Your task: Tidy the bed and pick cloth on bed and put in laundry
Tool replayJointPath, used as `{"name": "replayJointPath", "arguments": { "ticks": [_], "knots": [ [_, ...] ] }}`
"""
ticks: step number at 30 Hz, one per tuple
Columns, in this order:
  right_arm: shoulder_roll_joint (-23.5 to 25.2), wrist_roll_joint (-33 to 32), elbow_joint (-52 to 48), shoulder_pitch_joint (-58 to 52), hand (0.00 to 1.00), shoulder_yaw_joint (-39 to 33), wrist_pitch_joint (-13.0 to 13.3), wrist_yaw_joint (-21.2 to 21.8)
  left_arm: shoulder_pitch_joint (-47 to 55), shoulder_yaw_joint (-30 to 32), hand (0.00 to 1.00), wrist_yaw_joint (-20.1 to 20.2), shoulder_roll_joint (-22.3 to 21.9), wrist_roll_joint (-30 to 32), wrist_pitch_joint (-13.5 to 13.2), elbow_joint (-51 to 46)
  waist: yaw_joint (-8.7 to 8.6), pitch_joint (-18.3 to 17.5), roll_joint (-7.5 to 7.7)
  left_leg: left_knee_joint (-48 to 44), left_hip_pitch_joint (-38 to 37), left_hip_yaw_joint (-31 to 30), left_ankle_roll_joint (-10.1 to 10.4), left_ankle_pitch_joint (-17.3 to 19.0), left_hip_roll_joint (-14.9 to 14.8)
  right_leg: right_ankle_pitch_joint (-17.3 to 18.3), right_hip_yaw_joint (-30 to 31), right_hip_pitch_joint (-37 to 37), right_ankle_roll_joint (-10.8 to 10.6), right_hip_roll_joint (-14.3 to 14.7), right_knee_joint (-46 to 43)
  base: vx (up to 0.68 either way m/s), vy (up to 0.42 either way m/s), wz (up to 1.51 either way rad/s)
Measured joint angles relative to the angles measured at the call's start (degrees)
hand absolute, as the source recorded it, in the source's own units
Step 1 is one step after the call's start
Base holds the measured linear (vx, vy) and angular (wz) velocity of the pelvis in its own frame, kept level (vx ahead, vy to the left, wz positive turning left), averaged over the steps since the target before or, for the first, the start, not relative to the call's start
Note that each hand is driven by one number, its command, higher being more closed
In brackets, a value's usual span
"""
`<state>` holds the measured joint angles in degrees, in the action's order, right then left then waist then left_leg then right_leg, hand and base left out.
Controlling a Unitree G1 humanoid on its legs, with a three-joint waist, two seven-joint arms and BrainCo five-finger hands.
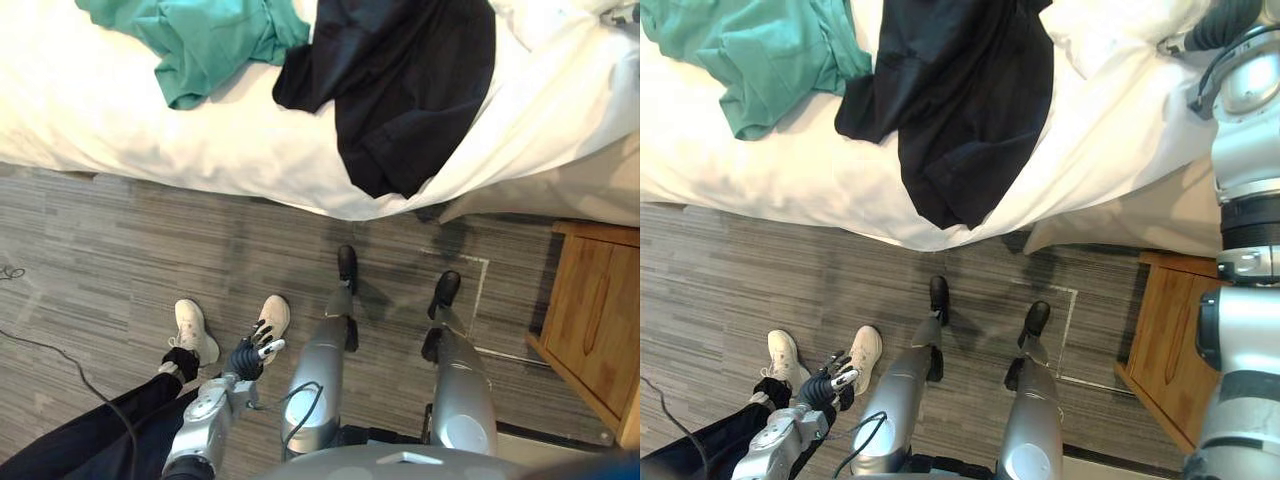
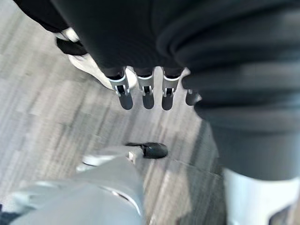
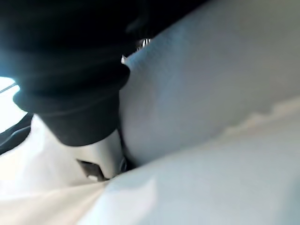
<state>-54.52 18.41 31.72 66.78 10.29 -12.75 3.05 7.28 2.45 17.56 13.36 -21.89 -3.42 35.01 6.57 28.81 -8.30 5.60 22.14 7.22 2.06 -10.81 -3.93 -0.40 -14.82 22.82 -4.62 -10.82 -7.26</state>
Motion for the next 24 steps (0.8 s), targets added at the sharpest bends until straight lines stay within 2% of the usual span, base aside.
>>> {"name": "replayJointPath", "arguments": {
  "ticks": [3, 6, 9, 11, 12, 14, 15, 19, 22, 24],
  "knots": [
    [0.0, -3.9, -1.0, -3.6, 1.00, -3.0, 2.2, -2.5, 0.4, 0.5, 0.00, 1.1, 0.1, 0.1, -1.4, -0.1, -0.04, 0.0, 0.09, 0.0, -0.4, 0.1, 0.0, 0.0, 0.1, 0.0, 0.1, -0.4, -0.1, -0.2, -0.1, 0.00, 0.019, 0.02],
    [2.0, -6.9, -6.3, -12.7, 1.00, -9.5, 4.1, -4.7, 1.6, 1.2, 0.00, 1.4, -0.1, 0.2, -1.9, -0.2, -0.59, -0.3, 0.63, 0.0, -2.4, 0.4, 0.0, 0.0, 0.2, -0.1, 0.4, -2.4, -0.2, -0.3, 0.4, 0.04, 0.004, -0.07],
    [7.3, -9.6, -13.0, -23.1, 1.00, -15.6, 5.0, -6.2, 4.2, 2.7, 0.00, 1.2, -1.0, 1.3, -2.0, -0.4, -1.37, -2.6, 2.22, 0.0, -4.2, 1.5, 0.1, 0.1, 0.2, -0.2, 1.6, -3.6, -0.3, -0.1, 1.2, 0.06, -0.020, -0.22],
    [12.0, -11.5, -17.3, -31.8, 1.00, -20.1, 5.7, -7.7, 5.9, 3.1, 0.00, 0.8, -1.9, 2.6, -1.9, -0.2, -3.20, -4.2, 3.42, 0.0, -6.0, 1.8, 0.6, 0.4, -0.1, -0.3, 1.9, -5.3, -0.3, 0.2, 1.7, 0.04, -0.017, -0.13],
    [13.6, -11.5, -18.2, -34.2, 1.00, -21.2, 5.7, -8.0, 6.3, 3.1, 0.00, 0.8, -1.9, 3.0, -1.8, 0.0, -3.37, -4.8, 4.01, 0.0, -6.3, 2.0, 0.7, 0.5, -0.2, -0.3, 2.2, -5.6, -0.3, 0.3, 1.9, 0.03, -0.019, -0.22],
    [18.8, -11.6, -20.6, -41.4, 1.00, -24.1, 6.0, -9.1, 7.6, 3.3, 0.00, 0.1, -1.9, 3.6, -1.2, 0.1, -4.11, -7.1, 6.01, 0.0, -7.9, 3.3, 1.3, 1.0, -0.8, -0.5, 3.1, -6.8, -0.1, 1.0, 2.7, 0.03, -0.024, -0.30],
    [20.4, -11.6, -21.7, -44.2, 0.00, -25.0, 6.6, -9.8, 7.7, 3.5, 0.00, -0.2, -2.1, 4.6, -0.8, 0.2, -4.29, -7.9, 6.46, 0.0, -8.9, 3.4, 1.3, 1.4, -1.1, -0.6, 3.3, -7.8, 0.0, 1.3, 3.1, 0.03, -0.028, -0.24],
    [27.3, -13.5, -26.2, -49.4, 0.00, -25.8, 8.2, -11.4, 7.7, 5.6, 0.00, -0.4, -4.2, 7.0, -0.5, 2.5, -4.50, -11.5, 7.43, 0.0, -11.5, 4.6, 1.8, 2.8, -2.2, -0.6, 4.3, -10.6, 0.1, 2.6, 4.6, 0.02, -0.019, -0.13],
    [32.9, -18.4, -27.7, -52.8, 0.00, -28.7, 8.2, -12.9, 7.9, 7.1, 0.00, -0.7, -6.4, 8.8, -0.2, 5.0, -3.87, -13.1, 8.02, 0.1, -13.5, 5.1, 1.9, 3.6, -2.3, -0.5, 4.3, -13.0, 0.0, 2.8, 5.4, 0.05, -0.002, -0.01],
    [36.9, -22.0, -29.6, -55.5, 0.00, -30.7, 8.2, -13.4, 9.2, 8.1, 0.00, -1.8, -7.6, 10.2, -0.2, 5.1, -3.78, -13.9, 8.94, 0.1, -14.7, 6.3, 1.8, 4.3, -2.4, -0.4, 5.0, -13.8, -0.1, 2.8, 5.7, 0.08, 0.005, -0.19]
  ]
}}
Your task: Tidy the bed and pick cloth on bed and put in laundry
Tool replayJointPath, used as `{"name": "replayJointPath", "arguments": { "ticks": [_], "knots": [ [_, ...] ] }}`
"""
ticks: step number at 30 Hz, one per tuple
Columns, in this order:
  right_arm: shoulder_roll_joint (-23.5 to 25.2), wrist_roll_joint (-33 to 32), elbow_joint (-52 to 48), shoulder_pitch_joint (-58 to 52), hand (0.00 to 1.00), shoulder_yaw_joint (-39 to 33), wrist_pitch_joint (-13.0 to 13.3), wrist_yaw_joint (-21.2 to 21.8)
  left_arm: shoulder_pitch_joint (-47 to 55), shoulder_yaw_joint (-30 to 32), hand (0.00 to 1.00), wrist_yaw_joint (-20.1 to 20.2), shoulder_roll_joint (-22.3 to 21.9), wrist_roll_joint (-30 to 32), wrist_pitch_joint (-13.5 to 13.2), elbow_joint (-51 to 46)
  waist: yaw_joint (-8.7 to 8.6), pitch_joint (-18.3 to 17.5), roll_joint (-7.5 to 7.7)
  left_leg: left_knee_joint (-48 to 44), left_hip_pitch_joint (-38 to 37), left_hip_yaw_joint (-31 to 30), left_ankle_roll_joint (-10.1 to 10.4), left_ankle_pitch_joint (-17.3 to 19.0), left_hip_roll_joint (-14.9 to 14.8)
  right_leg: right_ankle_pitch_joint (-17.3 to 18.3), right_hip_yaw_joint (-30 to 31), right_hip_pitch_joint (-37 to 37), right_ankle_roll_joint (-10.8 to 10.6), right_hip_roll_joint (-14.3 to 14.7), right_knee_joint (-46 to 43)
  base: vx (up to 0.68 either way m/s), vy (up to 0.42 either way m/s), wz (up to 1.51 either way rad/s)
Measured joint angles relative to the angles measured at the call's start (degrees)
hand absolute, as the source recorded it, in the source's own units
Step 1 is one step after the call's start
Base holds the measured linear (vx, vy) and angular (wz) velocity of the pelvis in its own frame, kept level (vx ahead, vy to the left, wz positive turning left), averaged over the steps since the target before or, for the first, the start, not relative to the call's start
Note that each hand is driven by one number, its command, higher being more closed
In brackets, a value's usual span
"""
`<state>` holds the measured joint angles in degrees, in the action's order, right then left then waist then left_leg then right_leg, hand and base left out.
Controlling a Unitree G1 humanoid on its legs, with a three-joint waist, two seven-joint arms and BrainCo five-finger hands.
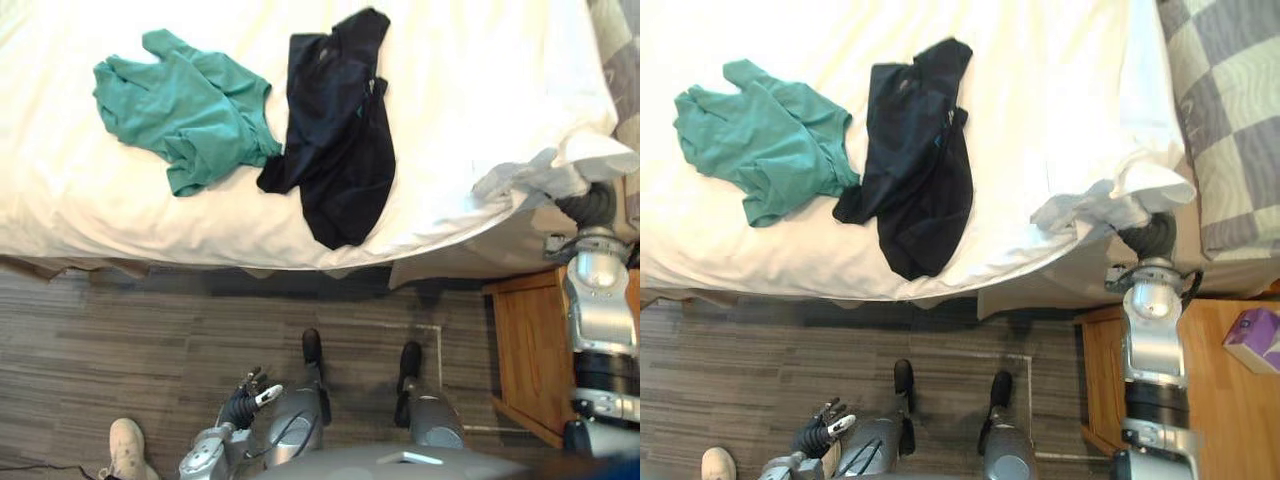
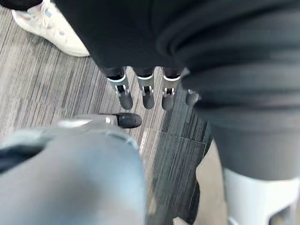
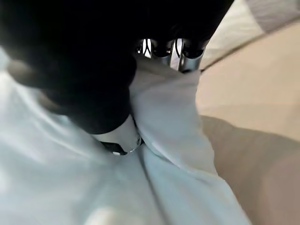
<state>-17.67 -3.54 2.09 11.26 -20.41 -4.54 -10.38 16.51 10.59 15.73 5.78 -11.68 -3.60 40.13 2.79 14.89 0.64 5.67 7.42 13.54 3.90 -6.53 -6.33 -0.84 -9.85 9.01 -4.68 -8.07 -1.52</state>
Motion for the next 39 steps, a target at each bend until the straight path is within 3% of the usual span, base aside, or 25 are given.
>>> {"name": "replayJointPath", "arguments": {
  "ticks": [2, 7, 9, 11, 15, 17, 19, 26, 30, 31, 32, 39],
  "knots": [
    [5.1, -4.8, -3.4, -5.3, 0.00, -1.6, 0.6, -1.1, 1.0, 1.4, 0.00, -1.0, -1.2, 0.1, 0.0, 1.7, -0.03, -1.9, 1.31, 0.0, -1.8, 1.9, 0.3, 0.9, -0.4, 0.0, 1.0, -1.3, 0.0, 0.0, 0.7, 0.14, -0.016, -0.32],
    [13.7, -13.9, -6.6, -13.9, 0.00, -5.5, 3.1, -0.9, 1.0, 4.1, 0.00, -3.4, -3.2, 1.6, -0.2, 2.1, -0.43, -7.1, 2.44, 0.0, -6.2, 6.9, 1.4, 1.8, -0.9, 0.4, 1.1, -5.4, -0.5, 0.0, 1.6, 0.11, -0.010, -0.17],
    [16.0, -14.5, -8.9, -17.4, 0.00, -6.3, 3.5, -0.7, 1.0, 4.5, 0.00, -4.7, -3.8, 1.6, 1.4, 2.2, -0.89, -8.9, 2.12, 0.0, -7.6, 8.7, 1.2, 2.7, -1.3, 0.6, 1.1, -6.5, -0.8, 0.4, 1.6, 0.05, -0.014, -0.17],
    [17.5, -17.0, -9.2, -22.7, 0.00, -7.6, 3.9, 1.4, 0.9, 6.4, 0.00, -5.2, -4.5, 1.5, 3.9, 2.2, -2.51, -10.8, 2.26, 0.3, -9.1, 10.3, 1.2, 3.8, -1.5, 1.0, 1.3, -7.4, -0.8, 0.5, 1.6, 0.03, -0.001, -0.24],
    [17.7, -19.7, -6.1, -28.9, 0.00, -9.7, 4.9, 5.9, 0.8, 7.1, 0.00, -6.3, -4.3, 0.9, 6.0, 3.4, -3.73, -13.2, 2.38, 0.3, -10.9, 13.0, 1.9, 5.1, -1.6, 1.5, 3.5, -7.8, -0.2, 0.6, 1.5, -0.02, 0.007, -0.35],
    [17.6, -21.3, -1.9, -30.7, 0.00, -10.5, 5.5, 8.9, 0.0, 7.4, 0.00, -6.9, -5.1, -0.3, 7.2, 4.5, -5.43, -13.7, 2.38, 0.3, -12.4, 14.1, 1.9, 5.3, -1.7, 1.6, 4.4, -8.6, 0.0, 0.8, 1.3, -0.02, -0.002, -0.25],
    [17.6, -22.2, 2.4, -32.2, 0.00, -9.9, 5.9, 10.6, -1.0, 7.2, 0.00, -6.9, -5.2, -1.2, 7.6, 5.1, -5.64, -14.0, 2.43, 0.3, -12.8, 14.4, 1.7, 5.4, -1.7, 2.1, 4.5, -8.9, -0.3, 0.9, 1.2, -0.02, -0.004, -0.07],
    [18.2, -22.0, 23.2, -31.4, 0.00, -6.0, 6.4, 14.9, -3.4, 7.2, 0.00, -6.8, -5.2, -3.5, 8.5, 8.7, -5.30, -15.4, 1.41, 0.3, -13.7, 14.6, 2.0, 5.7, -1.7, 2.5, 4.5, -9.6, 0.1, 0.9, 1.0, 0.01, -0.001, 0.00],
    [19.0, -20.7, 33.3, -29.3, 0.00, -6.1, 8.0, 16.2, -4.2, 7.3, 0.00, -6.8, -5.2, -3.5, 8.4, 10.7, -4.96, -15.4, 1.04, 0.3, -14.7, 14.9, 2.1, 6.0, -1.8, 2.6, 4.6, -10.5, 0.2, 1.0, 1.0, 0.06, -0.005, -0.03],
    [19.2, -19.9, 34.3, -29.0, 0.00, -6.1, 8.7, 16.6, -4.3, 7.3, 0.00, -6.5, -5.2, -3.5, 8.4, 10.9, -4.91, -15.4, 0.85, 0.3, -14.9, 15.0, 2.0, 6.0, -1.7, 2.7, 4.6, -10.7, 0.2, 1.0, 1.0, 0.03, -0.003, -0.01],
    [18.6, -19.9, 42.0, -24.5, 0.00, -6.0, 11.9, 19.1, -7.0, 6.8, 0.00, -6.1, -5.3, -3.5, 8.4, 13.5, -3.30, -13.5, -0.48, 0.3, -16.4, 15.2, 2.3, 6.3, -1.6, 3.0, 5.2, -11.6, 0.3, 1.7, 1.5, 0.00, 0.000, 0.00],
    [18.6, -19.9, 42.7, -24.3, 0.00, -5.7, 12.1, 19.1, -7.1, 6.8, 0.00, -6.1, -5.3, -4.1, 8.3, 13.5, -3.26, -13.5, -0.48, 0.3, -16.4, 15.1, 2.3, 6.3, -1.6, 3.0, 5.2, -11.5, 0.3, 1.7, 1.5, 0.00, 0.000, 0.00]
  ]
}}
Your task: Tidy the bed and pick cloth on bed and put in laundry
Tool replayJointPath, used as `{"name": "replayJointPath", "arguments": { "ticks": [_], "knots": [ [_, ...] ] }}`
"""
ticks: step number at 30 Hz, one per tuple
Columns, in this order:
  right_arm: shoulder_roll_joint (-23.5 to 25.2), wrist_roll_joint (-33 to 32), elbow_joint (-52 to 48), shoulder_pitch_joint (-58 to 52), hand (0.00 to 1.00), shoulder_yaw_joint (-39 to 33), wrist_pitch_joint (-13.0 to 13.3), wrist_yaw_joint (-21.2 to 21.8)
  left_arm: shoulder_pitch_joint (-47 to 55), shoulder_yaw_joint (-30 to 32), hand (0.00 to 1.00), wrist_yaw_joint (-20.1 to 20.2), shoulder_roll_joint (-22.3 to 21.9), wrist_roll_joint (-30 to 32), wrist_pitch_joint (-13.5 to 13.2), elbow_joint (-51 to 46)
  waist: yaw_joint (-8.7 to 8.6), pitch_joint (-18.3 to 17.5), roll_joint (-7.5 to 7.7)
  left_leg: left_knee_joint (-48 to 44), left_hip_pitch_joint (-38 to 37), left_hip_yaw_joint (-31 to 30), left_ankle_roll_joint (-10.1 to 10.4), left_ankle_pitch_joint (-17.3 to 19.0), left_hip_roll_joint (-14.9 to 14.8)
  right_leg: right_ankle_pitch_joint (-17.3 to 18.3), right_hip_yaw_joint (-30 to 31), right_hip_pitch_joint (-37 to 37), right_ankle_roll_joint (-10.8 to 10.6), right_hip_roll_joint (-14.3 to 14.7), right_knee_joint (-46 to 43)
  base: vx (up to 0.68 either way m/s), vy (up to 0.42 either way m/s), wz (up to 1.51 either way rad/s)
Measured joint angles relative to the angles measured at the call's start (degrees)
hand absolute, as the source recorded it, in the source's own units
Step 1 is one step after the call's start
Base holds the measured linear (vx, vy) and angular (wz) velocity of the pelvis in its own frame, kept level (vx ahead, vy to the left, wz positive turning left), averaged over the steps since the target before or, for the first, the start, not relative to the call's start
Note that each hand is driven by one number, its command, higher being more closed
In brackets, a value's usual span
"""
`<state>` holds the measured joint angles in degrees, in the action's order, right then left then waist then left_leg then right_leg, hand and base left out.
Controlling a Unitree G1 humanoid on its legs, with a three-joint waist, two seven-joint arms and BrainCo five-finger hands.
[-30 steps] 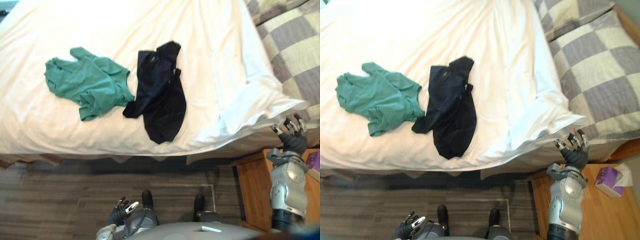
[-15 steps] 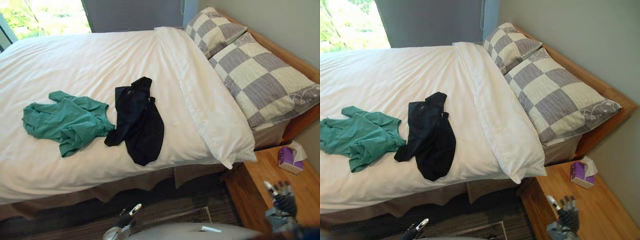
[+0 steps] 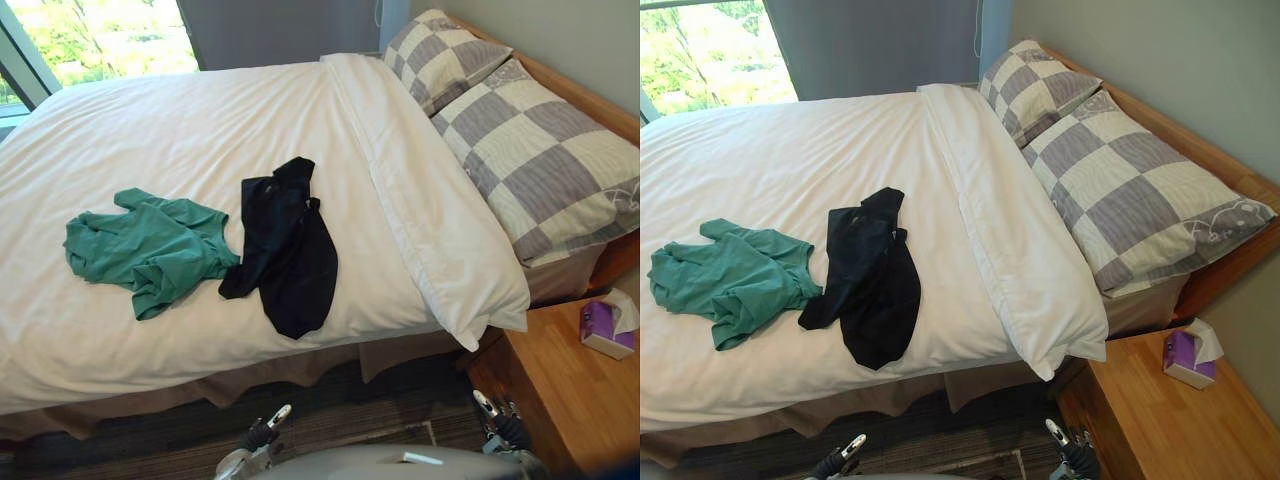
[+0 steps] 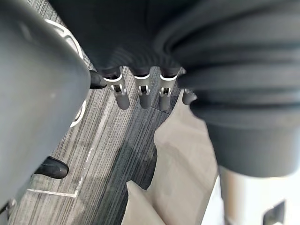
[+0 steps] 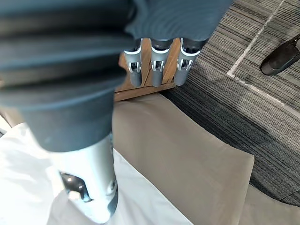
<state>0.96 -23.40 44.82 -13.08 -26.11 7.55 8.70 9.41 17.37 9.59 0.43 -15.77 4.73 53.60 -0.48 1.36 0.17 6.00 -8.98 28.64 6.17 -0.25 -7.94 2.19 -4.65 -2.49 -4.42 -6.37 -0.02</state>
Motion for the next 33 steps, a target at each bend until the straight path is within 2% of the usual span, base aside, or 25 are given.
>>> {"name": "replayJointPath", "arguments": {
  "ticks": [7, 8, 11, 16, 19, 23, 26, 28, 29, 33],
  "knots": [
    [-1.0, 0.1, -0.4, 3.9, 0.00, 5.8, 3.0, -1.8, -1.5, -1.7, 0.00, -0.3, 0.5, -5.6, -1.8, 1.5, -0.07, 0.2, 0.32, -0.1, 0.0, -0.6, 0.0, 0.1, 0.1, 0.0, 1.0, 0.4, 0.0, 0.2, 0.0, 0.00, 0.000, -0.01],
    [-1.8, 0.3, -1.8, 5.1, 1.00, 7.2, 3.0, -2.6, -1.7, -2.1, 0.00, -0.3, 0.6, -5.6, -2.1, 1.5, -0.03, 0.2, 0.31, -0.1, 0.0, -0.5, 0.0, 0.1, 0.2, 0.0, 1.3, 0.5, 0.0, 0.2, 0.0, 0.00, 0.000, -0.07],
    [-4.7, 2.3, -13.5, 8.9, 1.00, 9.0, 3.2, -5.0, -1.4, -4.5, 0.00, 0.1, 1.1, -5.6, -3.0, 1.2, 0.01, 0.3, 0.49, -0.4, 0.3, 0.2, -0.2, 0.3, 0.4, -0.4, 2.5, 1.5, -0.2, 0.2, -0.1, 0.00, -0.001, -0.18],
    [-9.3, 2.6, -26.4, 12.3, 1.00, 8.4, 2.5, -4.6, -0.8, -6.4, 0.00, -0.3, 2.7, -6.0, -3.6, 1.1, -0.31, 0.8, 1.45, -0.4, 0.8, -1.0, -0.4, 0.4, 0.7, -0.5, 2.5, 2.0, -0.4, 0.1, 0.2, 0.00, -0.002, -0.01],
    [-9.7, 3.8, -34.7, 13.4, 1.00, 8.9, 0.1, -4.2, 0.4, -8.3, 0.00, -1.1, 3.7, -6.1, -4.1, 1.1, -0.52, 0.9, 1.64, -0.4, 1.1, -2.4, -0.5, 0.4, 0.8, -0.7, 2.5, 2.0, -0.6, 0.0, 0.7, 0.00, 0.000, 0.00],
    [-13.1, 2.0, -37.2, 17.3, 1.00, 10.6, -3.4, -3.9, 0.9, -10.7, 0.00, -1.2, 4.4, -6.0, -4.5, 1.1, -0.80, 0.9, 1.62, -0.4, 1.8, -4.3, -0.7, 0.6, 1.0, -1.0, 2.0, 2.1, -0.8, -0.2, 1.2, -0.01, -0.012, 0.07],
    [-13.8, -5.5, -37.2, 20.8, 1.00, 11.2, -5.1, -3.9, 0.9, -12.5, 0.00, -1.2, 4.9, -6.0, -4.4, 0.5, -0.63, 1.6, 1.46, -0.4, 2.2, -5.5, -0.8, 0.5, 1.1, -1.1, 1.2, 2.1, -0.8, -0.4, 1.2, -0.03, -0.016, 0.14],
    [-13.9, -15.3, -37.2, 26.3, 1.00, 11.3, -5.3, -4.8, -0.6, -12.8, 0.00, -1.3, 5.2, -6.1, -3.7, -1.0, -0.54, 4.2, 1.60, -2.7, 5.1, -6.6, -1.4, 0.9, 1.0, -1.1, 0.8, 4.2, -0.8, -0.8, -0.3, -0.08, -0.011, 0.18],
    [-14.1, -17.5, -37.2, 28.6, 1.00, 11.3, -5.2, -5.1, -1.8, -12.8, 0.00, -1.4, 5.5, -6.1, -3.6, -1.3, -0.52, 5.3, 1.74, -4.2, 6.8, -7.0, -1.5, 1.3, 0.9, -1.0, 0.7, 5.5, -0.8, -1.0, -1.1, -0.15, -0.006, 0.18],
    [-18.0, -30.1, -37.0, 45.4, 1.00, 10.6, -2.0, -7.3, -10.2, -12.7, 0.00, -3.8, 4.9, -10.1, -2.6, -4.0, -0.10, 16.4, 1.66, -14.7, 18.6, -9.1, -3.0, 3.1, -0.2, -1.4, 0.5, 14.3, -0.5, -1.9, -7.1, -0.21, -0.015, 0.19]
  ]
}}
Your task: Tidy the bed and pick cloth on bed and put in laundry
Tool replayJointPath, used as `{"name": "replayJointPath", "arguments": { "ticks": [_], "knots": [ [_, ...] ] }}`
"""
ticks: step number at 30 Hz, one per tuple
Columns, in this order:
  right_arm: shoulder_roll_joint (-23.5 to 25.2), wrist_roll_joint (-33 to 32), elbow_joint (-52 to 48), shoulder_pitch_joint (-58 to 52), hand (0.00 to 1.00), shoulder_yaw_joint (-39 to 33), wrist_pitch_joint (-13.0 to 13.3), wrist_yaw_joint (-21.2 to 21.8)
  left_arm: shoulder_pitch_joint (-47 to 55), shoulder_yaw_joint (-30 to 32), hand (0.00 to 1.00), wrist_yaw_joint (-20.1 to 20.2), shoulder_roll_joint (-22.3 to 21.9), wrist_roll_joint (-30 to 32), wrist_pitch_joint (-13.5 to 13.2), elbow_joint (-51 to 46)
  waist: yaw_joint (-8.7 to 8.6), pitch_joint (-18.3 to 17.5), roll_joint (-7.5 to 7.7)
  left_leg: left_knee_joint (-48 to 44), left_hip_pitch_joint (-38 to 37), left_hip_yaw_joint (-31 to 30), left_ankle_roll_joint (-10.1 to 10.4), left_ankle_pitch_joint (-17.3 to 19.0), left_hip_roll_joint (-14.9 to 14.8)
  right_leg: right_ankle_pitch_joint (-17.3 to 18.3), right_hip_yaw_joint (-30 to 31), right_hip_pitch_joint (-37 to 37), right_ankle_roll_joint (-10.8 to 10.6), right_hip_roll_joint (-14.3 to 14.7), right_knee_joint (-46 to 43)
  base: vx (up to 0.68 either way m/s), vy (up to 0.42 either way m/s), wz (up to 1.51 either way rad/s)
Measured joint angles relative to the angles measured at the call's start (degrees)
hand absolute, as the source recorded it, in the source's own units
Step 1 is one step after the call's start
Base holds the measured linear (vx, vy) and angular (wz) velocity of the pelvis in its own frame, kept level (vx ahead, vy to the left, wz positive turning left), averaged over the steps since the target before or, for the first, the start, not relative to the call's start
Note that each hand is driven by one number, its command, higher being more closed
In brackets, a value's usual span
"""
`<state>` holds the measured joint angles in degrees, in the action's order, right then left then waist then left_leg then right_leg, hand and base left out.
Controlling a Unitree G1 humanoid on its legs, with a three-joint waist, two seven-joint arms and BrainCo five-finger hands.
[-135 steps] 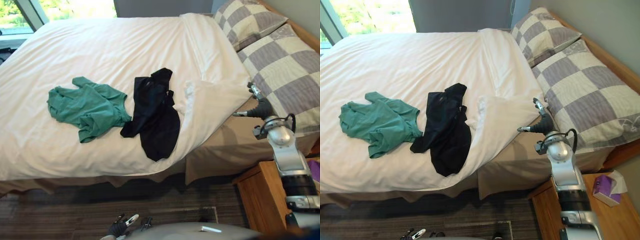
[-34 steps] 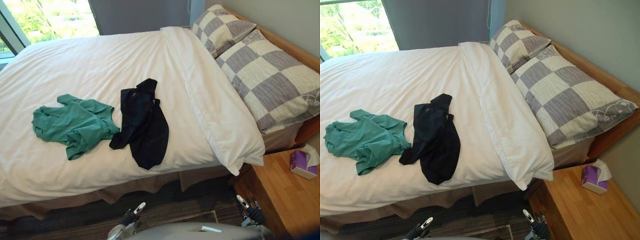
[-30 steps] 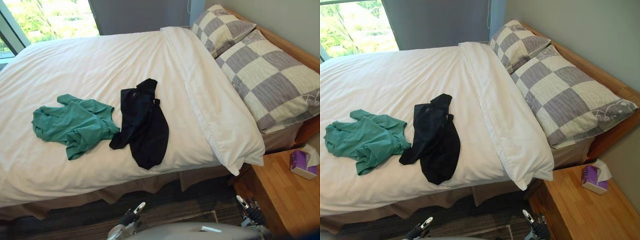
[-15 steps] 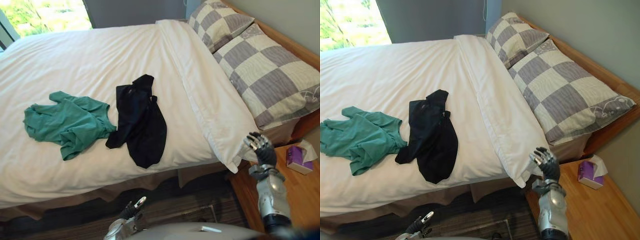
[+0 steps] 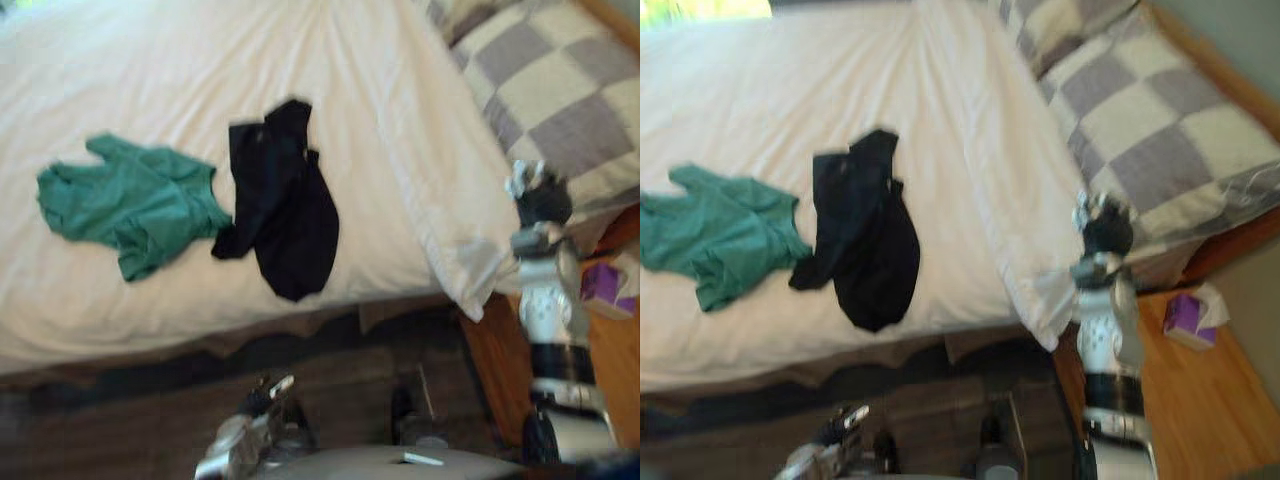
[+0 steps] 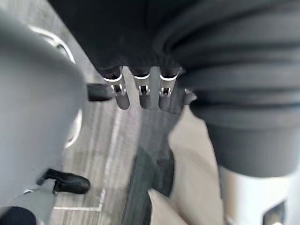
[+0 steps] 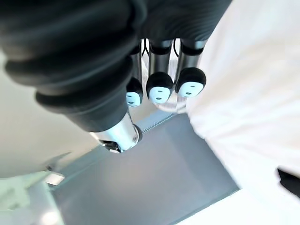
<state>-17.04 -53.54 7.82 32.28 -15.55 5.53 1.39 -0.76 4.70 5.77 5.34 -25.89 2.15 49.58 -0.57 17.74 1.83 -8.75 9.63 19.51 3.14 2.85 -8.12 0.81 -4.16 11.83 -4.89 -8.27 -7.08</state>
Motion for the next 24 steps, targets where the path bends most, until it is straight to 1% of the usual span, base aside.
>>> {"name": "replayJointPath", "arguments": {
  "ticks": [2, 3, 4, 5, 6, 8, 10, 12, 14, 16, 19, 20, 21, 24],
  "knots": [
    [-0.1, -4.4, -1.0, 4.7, 1.00, -0.6, 1.3, -0.6, -1.7, 0.1, 0.00, -1.1, -1.0, -2.1, -0.3, -2.1, 0.18, 3.6, -0.39, -4.0, 4.8, -1.0, -0.3, 0.8, -0.9, 0.2, -0.6, 3.8, 0.2, 0.0, -2.6, -0.14, -0.010, 0.15],
    [-0.1, -5.3, -2.0, 5.1, 1.00, -1.1, 1.4, -0.7, -2.3, 0.4, 0.00, -1.3, -1.4, -2.3, -0.3, -2.8, 0.40, 4.3, -0.63, -5.2, 6.2, -1.3, -0.4, 1.1, -1.2, 0.3, -0.8, 5.0, 0.4, 0.0, -3.6, -0.13, -0.006, 0.14],
    [0.0, -7.5, -4.5, 5.5, 1.00, -1.7, 2.3, -1.1, -3.6, 0.6, 0.00, -1.8, -2.5, -2.9, -0.4, -4.0, 1.10, 5.8, -1.08, -7.8, 9.0, -1.6, -0.5, 1.9, -1.8, 1.1, -1.1, 7.6, 0.6, 0.0, -6.0, -0.11, 0.005, 0.09],
    [0.0, -9.2, -7.1, 5.7, 1.00, -1.8, 3.1, -1.4, -4.9, 1.0, 0.00, -2.5, -3.2, -3.3, -0.4, -4.7, 1.39, 7.1, -1.44, -10.4, 11.3, -2.0, -0.6, 2.8, -2.2, 2.3, -1.2, 10.0, 0.9, -0.2, -9.0, -0.09, 0.010, 0.10],
    [-0.1, -9.7, -8.2, 5.9, 1.00, -1.8, 3.5, -1.6, -5.5, 1.1, 0.00, -2.8, -3.5, -3.8, -0.5, -5.3, 1.32, 8.0, -1.72, -11.7, 12.5, -2.4, -0.6, 3.2, -2.5, 3.0, -1.4, 11.2, 0.9, -0.3, -10.6, -0.10, 0.009, 0.14],
    [-0.4, -11.8, -11.4, 6.4, 1.00, -1.8, 5.0, -2.0, -7.5, 1.0, 0.00, -4.5, -4.8, -5.3, -0.8, -6.4, 1.36, 8.9, -2.00, -16.1, 17.8, -3.4, -0.7, 4.4, -3.0, 5.2, -1.5, 17.1, 1.2, -0.8, -16.7, -0.10, -0.014, 0.14],
    [-1.6, -12.7, -11.5, 7.3, 1.00, -1.4, 6.0, -2.5, -9.5, 0.9, 0.00, -5.4, -5.2, -6.3, -0.7, -6.5, 1.40, 9.2, -2.01, -17.9, 21.3, -4.1, -0.7, 4.5, -3.0, 6.0, -1.5, 20.9, 1.4, -1.2, -19.7, -0.07, -0.045, 0.14],
    [-3.0, -13.1, -12.6, 9.4, 1.00, -1.4, 7.8, -3.5, -11.9, 0.8, 0.00, -6.3, -6.0, -6.7, -0.5, -6.7, 1.24, 10.4, -2.12, -19.9, 24.8, -4.6, -0.8, 4.6, -3.0, 7.0, -1.6, 24.7, 1.7, -1.7, -22.8, -0.07, -0.046, 0.17],
    [-3.9, -14.7, -14.5, 11.8, 1.00, -1.3, 10.9, -4.7, -15.8, 0.9, 0.00, -7.7, -6.9, -6.8, -0.1, -6.8, 1.25, 12.0, -2.42, -23.2, 30.6, -5.4, -0.9, 4.9, -3.6, 7.8, -1.5, 30.6, 2.1, -1.9, -26.6, -0.11, -0.049, 0.11],
    [-3.8, -16.2, -14.5, 12.5, 1.00, -1.3, 12.0, -6.1, -17.8, 0.9, 0.00, -9.1, -7.2, -7.5, 0.4, -7.1, 1.42, 12.8, -2.68, -26.1, 34.6, -5.9, -1.0, 5.3, -4.2, 8.2, -1.5, 34.4, 2.5, -1.8, -29.4, -0.07, -0.025, 0.03],
    [-3.8, -17.2, -11.2, 13.0, 1.00, -1.3, 12.4, -7.5, -20.5, 0.9, 0.00, -11.1, -7.6, -11.0, 1.6, -7.7, 1.51, 13.1, -2.71, -30.5, 40.6, -5.9, -1.3, 6.0, -5.0, 9.3, -0.6, 41.0, 2.7, -1.8, -34.4, -0.07, -0.034, 0.01],
    [-3.8, -17.2, -10.3, 13.1, 1.00, -1.3, 12.4, -7.6, -20.9, 0.9, 0.00, -11.1, -7.6, -11.4, 1.8, -7.7, 1.58, 13.2, -2.72, -31.2, 41.5, -5.9, -1.4, 6.1, -5.1, 9.4, -0.3, 42.1, 2.8, -1.8, -35.1, -0.08, -0.030, -0.06],
    [-3.8, -17.3, -8.4, 13.3, 1.00, -1.2, 12.4, -7.3, -21.7, 1.0, 0.00, -11.1, -7.8, -11.9, 2.2, -7.7, 1.60, 13.3, -2.83, -32.6, 43.9, -5.8, -1.5, 6.3, -5.4, 9.6, 0.3, 44.9, 2.9, -1.7, -36.5, -0.10, -0.026, -0.10],
    [-4.0, -18.3, -7.7, 15.2, 1.00, -1.2, 12.5, -5.3, -22.8, 1.4, 0.00, -11.2, -8.2, -13.4, 2.3, -7.1, 1.33, 13.4, -2.97, -34.4, 47.8, -6.0, -1.7, 6.7, -6.3, 9.6, 0.7, 48.7, 2.9, -1.1, -37.7, -0.08, -0.020, -0.13]
  ]
}}
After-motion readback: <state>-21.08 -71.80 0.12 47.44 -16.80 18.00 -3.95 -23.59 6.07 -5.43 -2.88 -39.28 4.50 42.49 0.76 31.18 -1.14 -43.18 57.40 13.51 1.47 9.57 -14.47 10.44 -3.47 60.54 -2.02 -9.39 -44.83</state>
